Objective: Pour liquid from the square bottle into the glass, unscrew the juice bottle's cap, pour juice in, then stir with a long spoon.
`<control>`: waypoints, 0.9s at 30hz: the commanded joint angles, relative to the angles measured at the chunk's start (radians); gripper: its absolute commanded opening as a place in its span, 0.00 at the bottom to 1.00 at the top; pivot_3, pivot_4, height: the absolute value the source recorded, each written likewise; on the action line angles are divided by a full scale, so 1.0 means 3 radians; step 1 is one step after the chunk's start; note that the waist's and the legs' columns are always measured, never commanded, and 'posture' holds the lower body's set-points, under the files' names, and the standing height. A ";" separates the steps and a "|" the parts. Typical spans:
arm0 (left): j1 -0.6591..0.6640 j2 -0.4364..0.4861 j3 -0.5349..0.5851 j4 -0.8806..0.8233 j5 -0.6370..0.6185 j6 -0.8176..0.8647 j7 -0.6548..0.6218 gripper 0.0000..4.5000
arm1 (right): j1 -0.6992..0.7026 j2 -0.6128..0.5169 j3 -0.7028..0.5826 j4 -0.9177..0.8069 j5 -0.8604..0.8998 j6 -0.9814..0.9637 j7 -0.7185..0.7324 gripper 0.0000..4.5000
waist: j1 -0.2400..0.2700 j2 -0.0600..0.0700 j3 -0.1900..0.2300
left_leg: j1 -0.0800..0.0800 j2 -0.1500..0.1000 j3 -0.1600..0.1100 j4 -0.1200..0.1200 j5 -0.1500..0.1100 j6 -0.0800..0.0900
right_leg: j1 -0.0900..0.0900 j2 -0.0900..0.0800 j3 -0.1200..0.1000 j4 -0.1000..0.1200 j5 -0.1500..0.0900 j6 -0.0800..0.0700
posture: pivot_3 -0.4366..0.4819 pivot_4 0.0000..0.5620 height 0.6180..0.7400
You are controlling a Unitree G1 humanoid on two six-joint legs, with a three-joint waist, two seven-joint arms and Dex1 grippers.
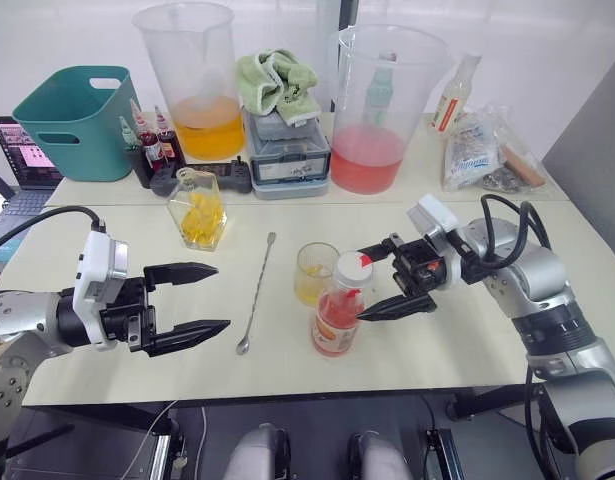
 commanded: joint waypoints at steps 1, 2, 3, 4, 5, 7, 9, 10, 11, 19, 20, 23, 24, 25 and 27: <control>-0.0058 0.0037 0.0031 -0.0093 -0.0082 -0.0006 0.0020 1.00 | 0.0046 0.0014 -0.0092 -0.0112 0.0100 -0.0042 0.0157 0.51 | 0.0001 0.0000 0.0000 | 0.0000 0.0000 0.0000 0.0000 0.0000 0.0000 | 0.0000 0.0000 0.0000 0.0000 0.0000 0.0000 | 0.48 0.27 0.99; -0.0069 0.0034 0.0018 -0.0090 -0.0098 0.0004 0.0024 1.00 | 0.0084 0.0023 -0.0129 -0.0151 0.0075 -0.0037 0.0154 0.43 | 0.0003 0.0000 0.0000 | 0.0000 0.0000 0.0000 0.0000 0.0000 0.0000 | 0.0000 0.0000 0.0000 0.0001 0.0000 0.0000 | 0.48 0.27 0.99; -0.0078 0.0030 0.0010 -0.0088 -0.0111 0.0011 0.0029 1.00 | 0.0109 0.0031 -0.0157 -0.0175 0.0052 -0.0034 0.0152 0.37 | 0.0005 0.0000 0.0000 | 0.0000 0.0000 0.0000 -0.0001 0.0000 0.0000 | 0.0000 0.0000 0.0000 0.0001 0.0000 0.0000 | 0.48 0.27 0.99; -0.0090 0.0025 -0.0005 -0.0085 -0.0113 0.0012 0.0036 1.00 | 0.0136 0.0033 -0.0184 -0.0201 0.0036 -0.0034 0.0150 0.32 | 0.0005 0.0000 0.0000 | 0.0000 0.0000 0.0000 0.0000 0.0000 0.0000 | 0.0000 0.0000 -0.0002 0.0002 0.0000 0.0000 | 0.48 0.27 0.99; -0.0101 0.0021 -0.0026 -0.0078 -0.0106 0.0007 0.0035 1.00 | 0.0164 0.0031 -0.0214 -0.0239 0.0037 -0.0012 0.0134 0.30 | 0.0006 0.0000 0.0000 | 0.0000 0.0000 0.0000 -0.0001 0.0000 0.0000 | 0.0000 0.0000 -0.0001 0.0001 0.0000 0.0000 | 0.48 0.27 0.99; -0.0128 0.0011 -0.0080 -0.0060 -0.0090 -0.0009 0.0019 1.00 | 0.0222 0.0011 -0.0283 -0.0344 0.0067 0.0048 0.0085 0.29 | 0.0006 0.0000 0.0000 | 0.0000 -0.0001 0.0000 -0.0001 0.0000 0.0000 | 0.0000 0.0000 -0.0001 0.0001 0.0000 0.0000 | 0.48 0.27 0.99; -0.0206 -0.0011 -0.0178 0.0008 -0.0065 -0.0042 -0.0017 1.00 | 0.0313 -0.0053 -0.0439 -0.0594 0.0183 0.0200 -0.0085 0.29 | 0.0011 0.0000 0.0000 | 0.0000 -0.0001 0.0001 -0.0001 0.0000 0.0000 | 0.0000 0.0000 -0.0001 0.0001 0.0000 0.0000 | 0.48 0.27 0.99; -0.0234 -0.0019 -0.0211 0.0028 -0.0058 -0.0050 -0.0024 1.00 | 0.0346 -0.0072 -0.0498 -0.0679 0.0217 0.0255 -0.0139 0.29 | 0.0019 0.0000 0.0000 | 0.0000 -0.0001 0.0001 -0.0001 0.0000 0.0000 | -0.0001 0.0000 -0.0001 0.0001 0.0000 0.0000 | 0.48 0.27 0.99; -0.0263 -0.0026 -0.0244 0.0049 -0.0049 -0.0060 -0.0034 1.00 | 0.0380 -0.0089 -0.0562 -0.0766 0.0250 0.0307 -0.0209 0.28 | 0.0017 0.0000 0.0000 | -0.0001 -0.0001 0.0001 -0.0001 0.0000 0.0000 | 0.0000 0.0000 -0.0002 0.0001 0.0000 0.0000 | 0.48 0.27 0.99; -0.0619 -0.0145 -0.0654 0.0403 0.0097 -0.0211 -0.0277 1.00 | 0.1007 -0.0162 -0.1302 -0.1883 0.0539 0.0841 -0.1623 0.28 | 0.0026 0.0000 0.0000 | -0.0001 0.0000 0.0001 -0.0001 0.0000 -0.0001 | -0.0001 0.0000 0.0000 0.0001 0.0000 0.0000 | 0.48 0.27 0.99; -0.0674 -0.0166 -0.0707 0.0459 0.0125 -0.0232 -0.0316 1.00 | 0.1114 -0.0118 -0.1377 -0.2016 0.0549 0.0868 -0.1835 0.28 | 0.0031 -0.0001 0.0000 | -0.0001 0.0000 0.0002 -0.0002 0.0000 -0.0001 | -0.0001 0.0000 0.0000 0.0001 0.0000 0.0000 | 0.48 0.27 0.99; -0.0800 -0.0214 -0.0810 0.0581 0.0183 -0.0279 -0.0394 1.00 | 0.1369 -0.0008 -0.1503 -0.2316 0.0597 0.0922 -0.2292 0.28 | 0.0029 -0.0001 0.0000 | -0.0001 0.0000 0.0002 -0.0002 0.0000 -0.0001 | -0.0001 0.0000 0.0000 0.0001 0.0000 0.0000 | 0.48 0.27 0.99; -0.0824 -0.0226 -0.0828 0.0606 0.0196 -0.0289 -0.0409 1.00 | 0.1422 0.0006 -0.1517 -0.2381 0.0612 0.0939 -0.2380 0.28 | 0.0024 -0.0001 0.0000 | -0.0002 0.0000 0.0003 -0.0002 0.0000 -0.0001 | -0.0002 0.0000 0.0001 0.0001 0.0000 0.0000 | 0.48 0.27 0.99; -0.0865 -0.0247 -0.0864 0.0646 0.0219 -0.0307 -0.0434 1.00 | 0.1530 0.0044 -0.1525 -0.2489 0.0592 0.0946 -0.2533 0.28 | 0.0027 -0.0001 0.0000 | -0.0002 0.0000 0.0004 -0.0002 0.0000 -0.0001 | -0.0002 0.0000 0.0001 0.0000 0.0000 0.0000 | 0.48 0.27 0.99; -0.0914 -0.0277 -0.0903 0.0692 0.0254 -0.0326 -0.0469 1.00 | 0.1656 0.0075 -0.1528 -0.2615 0.0583 0.0946 -0.2725 0.28 | 0.0026 -0.0001 0.0000 | -0.0002 0.0000 0.0003 -0.0001 0.0000 0.0000 | -0.0002 0.0001 0.0000 0.0001 0.0000 0.0000 | 0.48 0.27 0.99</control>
